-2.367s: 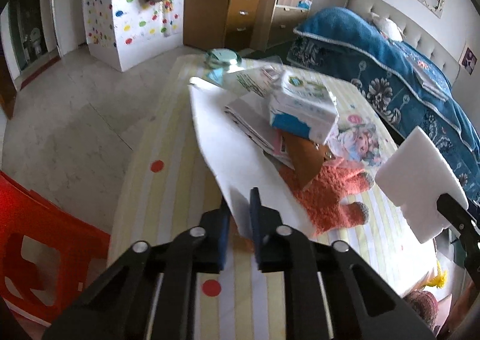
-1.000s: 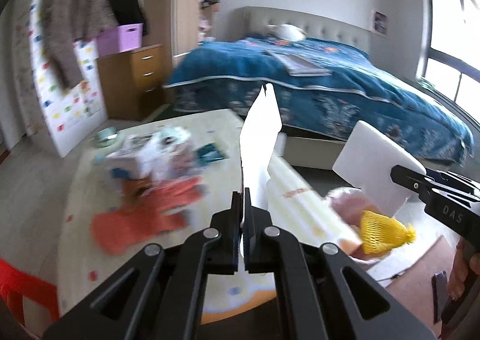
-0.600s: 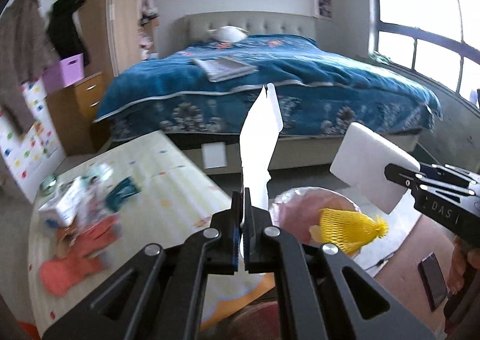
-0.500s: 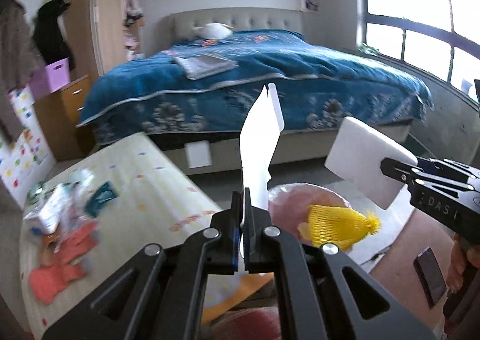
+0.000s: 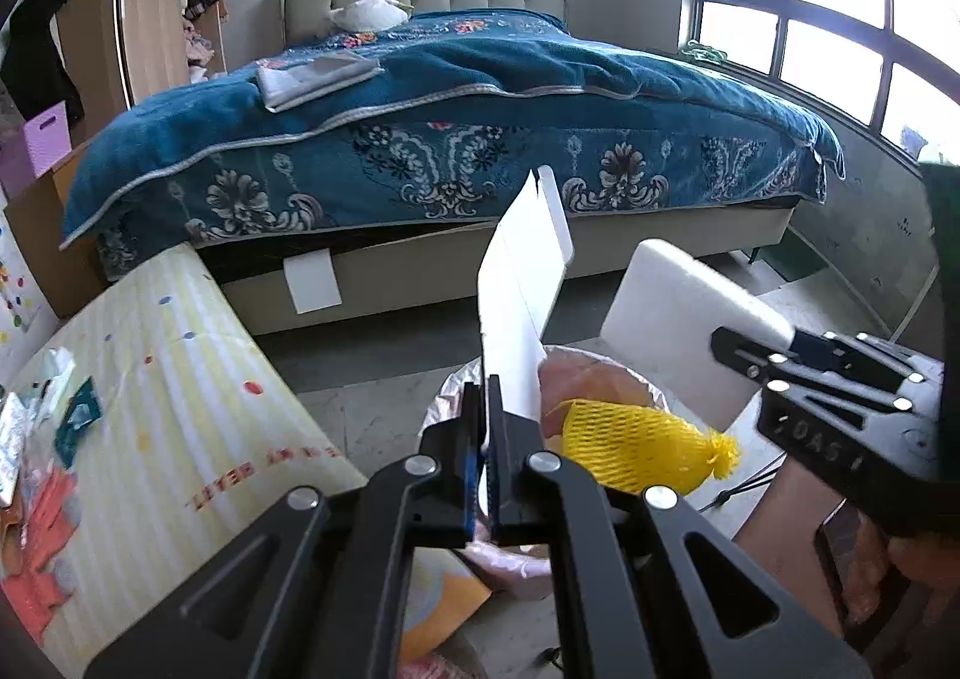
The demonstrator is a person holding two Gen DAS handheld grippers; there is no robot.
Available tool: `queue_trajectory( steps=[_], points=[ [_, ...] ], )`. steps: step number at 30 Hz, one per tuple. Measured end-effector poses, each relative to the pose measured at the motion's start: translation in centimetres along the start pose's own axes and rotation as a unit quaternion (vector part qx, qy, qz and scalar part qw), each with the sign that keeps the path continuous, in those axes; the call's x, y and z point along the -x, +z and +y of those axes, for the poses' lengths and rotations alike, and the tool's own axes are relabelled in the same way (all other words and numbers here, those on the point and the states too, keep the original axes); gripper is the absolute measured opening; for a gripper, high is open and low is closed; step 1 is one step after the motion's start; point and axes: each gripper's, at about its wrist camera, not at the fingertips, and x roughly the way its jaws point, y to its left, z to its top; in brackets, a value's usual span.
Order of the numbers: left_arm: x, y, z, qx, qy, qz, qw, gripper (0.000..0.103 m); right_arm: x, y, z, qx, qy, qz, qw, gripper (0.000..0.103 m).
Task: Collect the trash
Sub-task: 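Lower the foam block into the wastebasket and open the right gripper, then move both tools back over the trash on the table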
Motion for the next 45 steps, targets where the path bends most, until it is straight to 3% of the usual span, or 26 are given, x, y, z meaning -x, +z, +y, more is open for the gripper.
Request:
queue_trajectory(
  steps=[1,2,4,5,17,22,29,38,45],
  points=[
    [-0.5,0.2,0.0,0.001,-0.001,0.006,1.0,0.014,-0.7,0.0,-0.2,-0.004,0.0,0.005,1.0,0.04],
    [-1.0,0.3,0.1,0.002,0.0,0.013,0.9999,0.038,-1.0,0.0,-0.2,-0.006,-0.001,0.008,1.0,0.043],
    [-1.2,0.2,0.3,0.006,0.004,0.015,0.9999,0.055,-2.5,0.0,-0.4,-0.014,0.004,0.024,1.0,0.053],
    [-1.1,0.1,0.4,0.005,0.005,0.013,0.9999,0.055,-3.1,-0.2,-0.5,-0.019,0.004,0.035,0.999,0.059],
    [4.1,-1.8,4.6,0.017,0.057,-0.012,0.9981,0.057,0.5,-0.3,0.6,-0.019,0.023,0.008,1.0,0.059],
    [7.6,-2.8,7.0,0.038,0.083,-0.03,0.9953,0.063,3.9,0.2,3.2,0.005,0.054,-0.021,0.998,0.059],
    [11.7,-5.2,10.2,0.06,0.124,-0.039,0.9896,0.066,6.1,-0.1,7.9,0.046,0.092,-0.018,0.995,0.059],
    [16.3,-9.2,16.1,0.12,0.175,-0.041,0.9764,0.074,7.6,-1.1,15.3,0.112,0.139,-0.008,0.984,0.059],
    [19.1,-11.9,21.2,0.171,0.224,-0.037,0.9589,0.079,7.8,-1.7,20.4,0.152,0.167,-0.001,0.974,0.059]
  ],
)
